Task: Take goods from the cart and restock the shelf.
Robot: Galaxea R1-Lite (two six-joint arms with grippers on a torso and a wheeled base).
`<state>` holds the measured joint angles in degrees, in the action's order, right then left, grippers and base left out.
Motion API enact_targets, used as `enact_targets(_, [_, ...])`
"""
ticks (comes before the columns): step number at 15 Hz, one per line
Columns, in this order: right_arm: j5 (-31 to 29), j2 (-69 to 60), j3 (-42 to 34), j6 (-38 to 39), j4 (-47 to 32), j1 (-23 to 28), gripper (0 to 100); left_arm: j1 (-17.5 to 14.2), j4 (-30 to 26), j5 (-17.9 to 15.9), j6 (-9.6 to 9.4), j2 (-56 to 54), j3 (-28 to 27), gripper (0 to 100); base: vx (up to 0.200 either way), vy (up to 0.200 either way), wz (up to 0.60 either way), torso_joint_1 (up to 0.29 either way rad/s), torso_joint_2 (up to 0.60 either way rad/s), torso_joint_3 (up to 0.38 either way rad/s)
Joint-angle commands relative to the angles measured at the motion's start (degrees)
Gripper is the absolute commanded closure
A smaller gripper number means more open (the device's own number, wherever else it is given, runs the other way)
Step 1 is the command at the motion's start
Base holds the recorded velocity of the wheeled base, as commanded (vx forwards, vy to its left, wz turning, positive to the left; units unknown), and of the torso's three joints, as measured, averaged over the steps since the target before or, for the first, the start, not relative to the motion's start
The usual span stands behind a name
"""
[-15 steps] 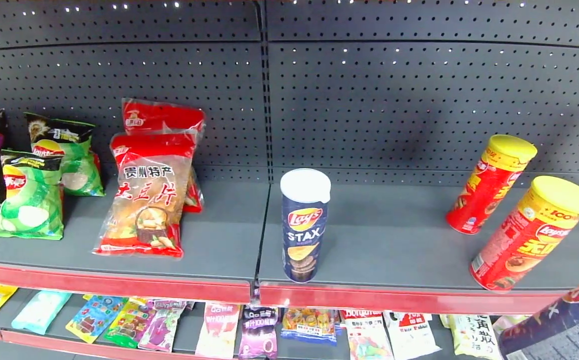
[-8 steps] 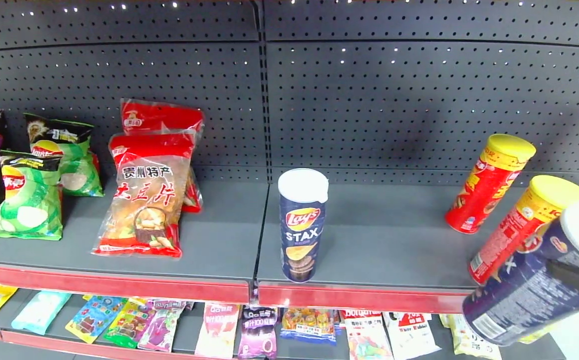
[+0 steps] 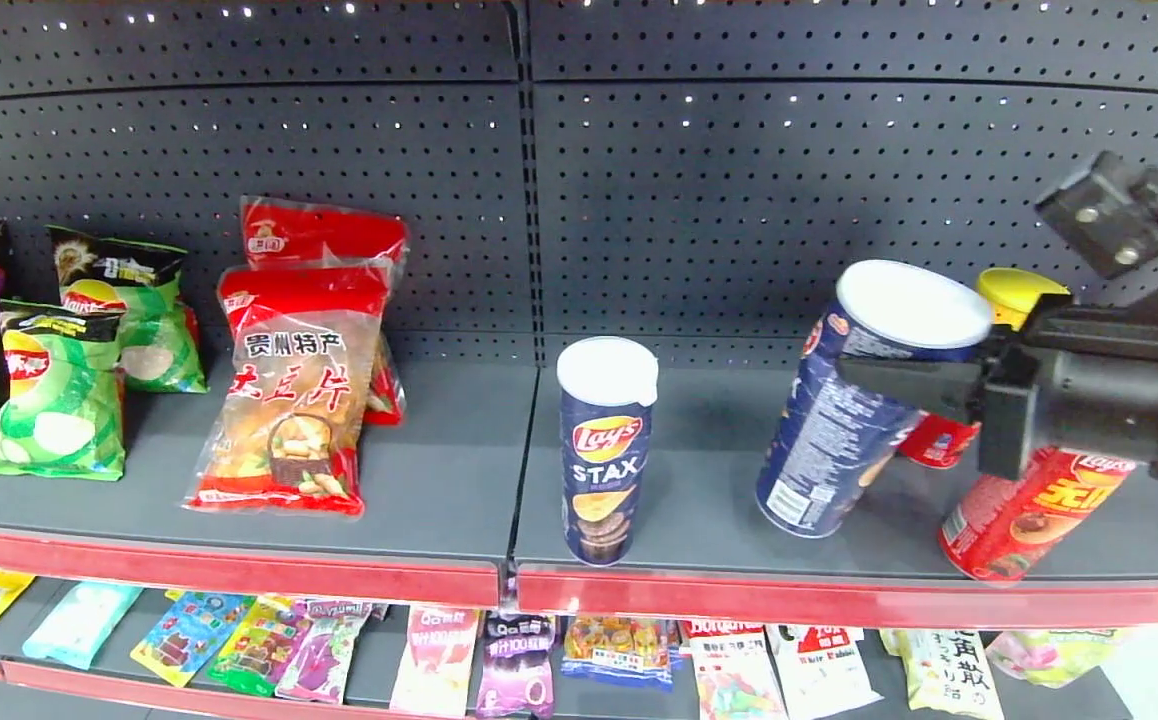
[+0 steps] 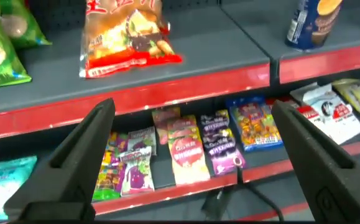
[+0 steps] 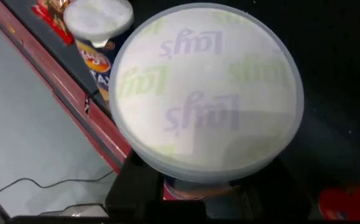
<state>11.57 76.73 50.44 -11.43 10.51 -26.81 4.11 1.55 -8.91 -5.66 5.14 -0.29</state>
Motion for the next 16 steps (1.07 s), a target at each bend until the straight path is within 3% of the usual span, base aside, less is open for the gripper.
enact_targets(1, [-0.1,9.0,3.7,-0.1,1.1,-1.1,100,-0.1,-0.1,1.6,-0.14,0.0,0.2,0,0.0,0.0,0.0,0.0,0.0,0.0])
enact_targets(4, [-0.1,13.4,6.0,-0.1,5.0,-1.1,100,-0.2,-0.6,5.6,0.91,0.0,0.3,0,0.0,0.0,0.0,0.0,0.0,0.0])
enact_targets(6, [-0.1,15.0,6.9,-0.1,5.9,-1.1,100,-0.2,-2.0,8.4,4.25,0.0,0.3,0,0.0,0.0,0.0,0.0,0.0,0.0])
enact_targets(8, [-0.1,16.0,7.2,-0.1,6.2,-1.1,100,-0.2,-2.0,8.8,4.95,0.0,0.3,0,0.0,0.0,0.0,0.0,0.0,0.0])
enact_targets(9, [-0.1,16.9,8.2,0.0,6.2,-1.1,100,-0.2,-1.9,8.2,4.25,0.0,0.3,0,0.0,0.0,0.0,0.0,0.0,0.0])
enact_targets(10, [-0.1,17.8,9.3,0.0,6.2,-1.2,100,-0.2,-1.8,6.2,1.35,0.0,0.3,0,0.0,0.0,0.0,0.0,0.0,0.0])
enact_targets(11, [-0.1,18.7,10.2,0.0,6.2,-1.2,100,-0.2,-1.8,4.4,0.38,0.0,0.3,0,0.0,0.0,0.0,0.0,0.0,0.0])
enact_targets(12, [-0.1,20.2,11.4,0.0,6.3,-1.1,100,-0.2,-2.0,4.3,1.7,0.0,0.2,0,0.0,0.0,0.0,0.0,0.0,0.0])
enact_targets(13, [-0.1,22.2,13.6,0.0,6.6,-1.2,100,-0.2,-2.0,6.7,5.92,0.0,0.3,0,0.0,0.0,0.0,0.0,0.0,0.0])
enact_targets(16, [0.0,26.1,17.4,0.0,7.2,-2.1,100,-0.2,-2.0,7.9,6.01,0.0,0.3,0,0.0,0.0,0.0,0.0,0.0,0.0])
